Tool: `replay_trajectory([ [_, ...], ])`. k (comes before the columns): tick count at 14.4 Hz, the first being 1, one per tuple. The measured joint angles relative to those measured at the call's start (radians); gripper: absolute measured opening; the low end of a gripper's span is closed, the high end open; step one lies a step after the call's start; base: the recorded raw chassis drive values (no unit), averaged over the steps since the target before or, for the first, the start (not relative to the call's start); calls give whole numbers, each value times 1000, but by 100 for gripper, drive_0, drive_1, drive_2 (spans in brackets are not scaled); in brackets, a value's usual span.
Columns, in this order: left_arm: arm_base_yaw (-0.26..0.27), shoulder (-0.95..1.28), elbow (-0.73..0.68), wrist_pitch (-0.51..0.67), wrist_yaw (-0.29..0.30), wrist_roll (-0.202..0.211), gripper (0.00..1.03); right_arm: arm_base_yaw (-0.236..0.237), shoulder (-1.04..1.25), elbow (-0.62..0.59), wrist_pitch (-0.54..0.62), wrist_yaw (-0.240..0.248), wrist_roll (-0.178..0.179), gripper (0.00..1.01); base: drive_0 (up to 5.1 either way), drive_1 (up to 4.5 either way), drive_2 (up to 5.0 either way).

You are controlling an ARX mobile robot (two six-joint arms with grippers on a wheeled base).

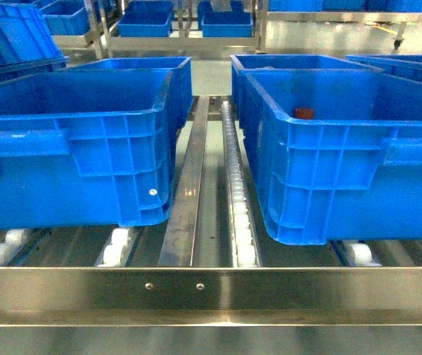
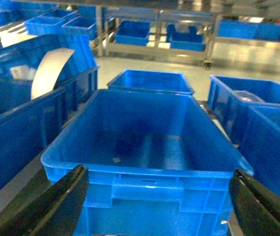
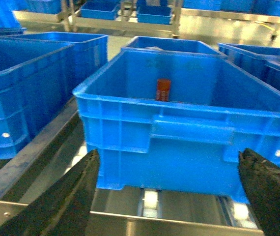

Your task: Sort blue parts and orange caps into right shelf containers

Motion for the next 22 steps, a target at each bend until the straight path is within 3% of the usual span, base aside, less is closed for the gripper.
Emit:
replay_trajectory([
  [1, 34, -63, -71, 30, 95, 13, 70, -52, -59, -41, -19, 13, 24, 72, 0, 0, 0],
  [2, 50, -86, -114, 35, 127, 18, 59, -92, -117, -58, -48, -4, 35, 61, 0, 0, 0],
  [4, 75, -148, -208, 37, 171, 18, 32, -163, -189, -111, -49, -85, 45, 33, 0, 0, 0],
  [5, 161, -232, -269, 35, 264, 18, 1, -230, -335, -135, -172, -150, 43, 1, 0, 0, 0],
  [6, 184, -265, -298, 24, 261, 21, 2, -255, -396, -136, -230, -174, 49, 2, 0, 0, 0],
  [8, 177, -319, -331, 1, 274, 22, 2, -288, -482, -136, -315, -207, 49, 2, 0, 0, 0],
  [9, 177, -350, -345, -11, 274, 22, 2, -341, -534, -136, -360, -279, 50, 2, 0, 0, 0],
  [10, 177, -380, -359, -29, 273, 22, 2, -399, -570, -137, -392, -312, 50, 2, 0, 0, 0],
  [11, 177, -389, -364, -33, 273, 22, 2, -411, -585, -137, -406, -311, 51, 2, 0, 0, 0],
  [22, 178, -632, -423, -197, 274, 22, 2, -403, -832, -137, -653, -325, 52, 2, 0, 0, 0],
])
